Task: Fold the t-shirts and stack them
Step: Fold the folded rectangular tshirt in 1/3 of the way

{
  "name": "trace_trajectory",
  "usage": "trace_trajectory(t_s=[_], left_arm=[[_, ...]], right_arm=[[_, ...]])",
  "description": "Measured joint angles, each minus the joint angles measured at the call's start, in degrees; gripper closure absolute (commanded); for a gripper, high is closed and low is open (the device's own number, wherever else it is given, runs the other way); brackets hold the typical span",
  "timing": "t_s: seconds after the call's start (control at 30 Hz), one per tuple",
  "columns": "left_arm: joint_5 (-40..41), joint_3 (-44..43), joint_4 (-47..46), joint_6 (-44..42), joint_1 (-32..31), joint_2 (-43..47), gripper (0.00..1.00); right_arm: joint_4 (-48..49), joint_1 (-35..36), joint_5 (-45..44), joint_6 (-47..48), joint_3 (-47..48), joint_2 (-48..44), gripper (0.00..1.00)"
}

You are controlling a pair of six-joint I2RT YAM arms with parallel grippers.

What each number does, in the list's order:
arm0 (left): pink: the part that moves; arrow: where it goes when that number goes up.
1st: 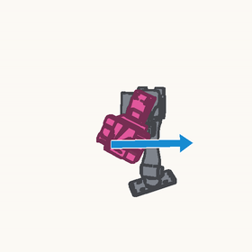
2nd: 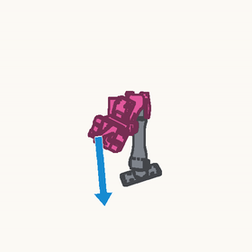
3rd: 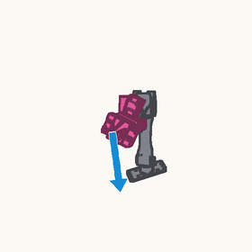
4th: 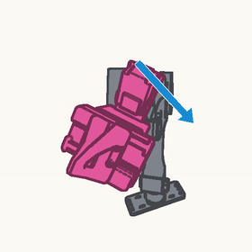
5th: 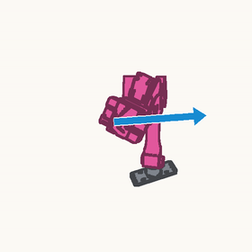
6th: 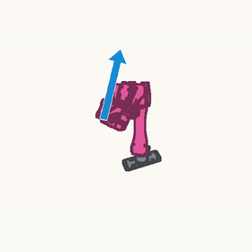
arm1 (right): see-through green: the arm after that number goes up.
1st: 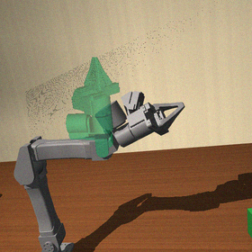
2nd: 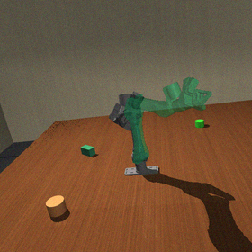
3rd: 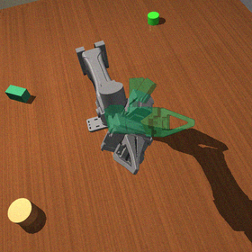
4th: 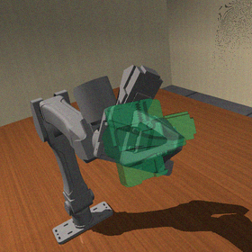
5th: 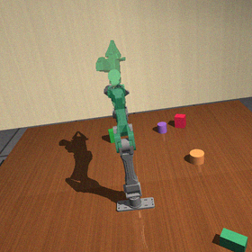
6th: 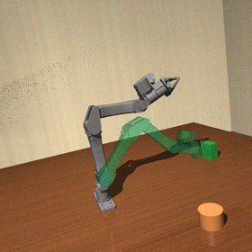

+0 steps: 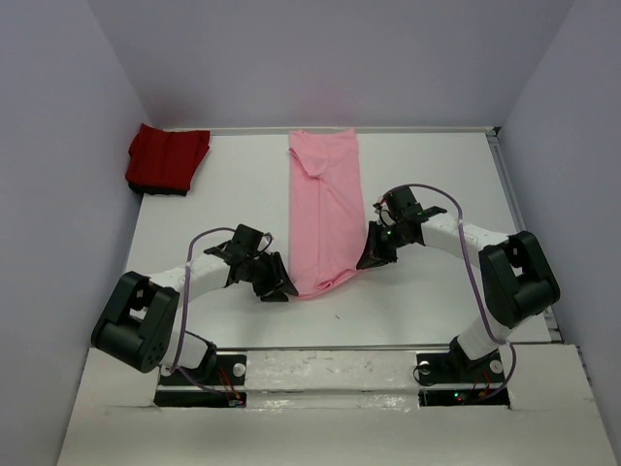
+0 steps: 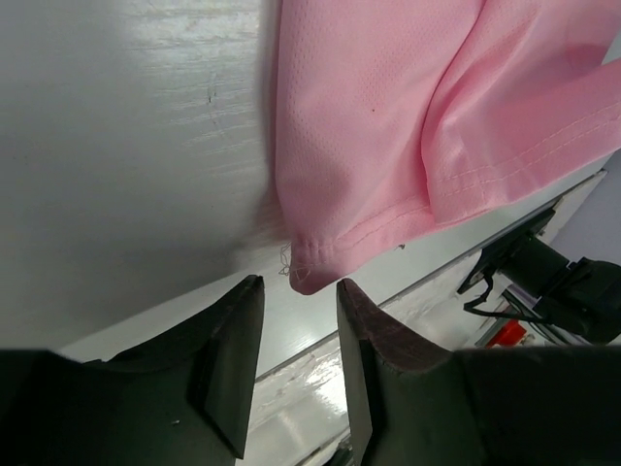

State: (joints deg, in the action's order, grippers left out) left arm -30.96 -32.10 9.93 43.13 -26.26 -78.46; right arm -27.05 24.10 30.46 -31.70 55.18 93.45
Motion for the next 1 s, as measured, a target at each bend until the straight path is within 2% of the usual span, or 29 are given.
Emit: trace_trajectory(t_s=[0.2, 0.47, 0.57, 0.63, 0.67, 0.77, 1.0], left_arm=[[0.0, 0.0, -0.5, 0.0, 0.0, 0.0, 0.6], [0.2, 0.3, -1.7, 0.3, 0.0, -0.2, 0.59], [0.2, 0.4, -2.5, 0.7, 0.0, -0.2, 0.62], [0.2, 0.6, -3.1, 0.8, 0.0, -0.2, 0.67], [0.2, 0.7, -3.2, 0.9, 0.0, -0.2, 0.77], [0.2, 0.7, -3.9, 1.0, -0.1, -0.6, 0.89], [0.1, 0.7, -4.6, 1.4, -0.4, -2.0, 0.99]], right_arm=[[0.0, 0.0, 0.0, 0.0, 0.0, 0.0, 1.0], [0.0, 0.0, 0.0, 0.0, 0.0, 0.0, 1.0], [0.0, 0.0, 0.0, 0.0, 0.0, 0.0, 1.0], [0.0, 0.0, 0.0, 0.0, 0.0, 0.0, 1.0], [0.0, 0.0, 0.0, 0.0, 0.0, 0.0, 1.0], [0.0, 0.0, 0.0, 0.0, 0.0, 0.0, 1.0], [0.0, 0.0, 0.0, 0.0, 0.0, 0.0, 1.0]])
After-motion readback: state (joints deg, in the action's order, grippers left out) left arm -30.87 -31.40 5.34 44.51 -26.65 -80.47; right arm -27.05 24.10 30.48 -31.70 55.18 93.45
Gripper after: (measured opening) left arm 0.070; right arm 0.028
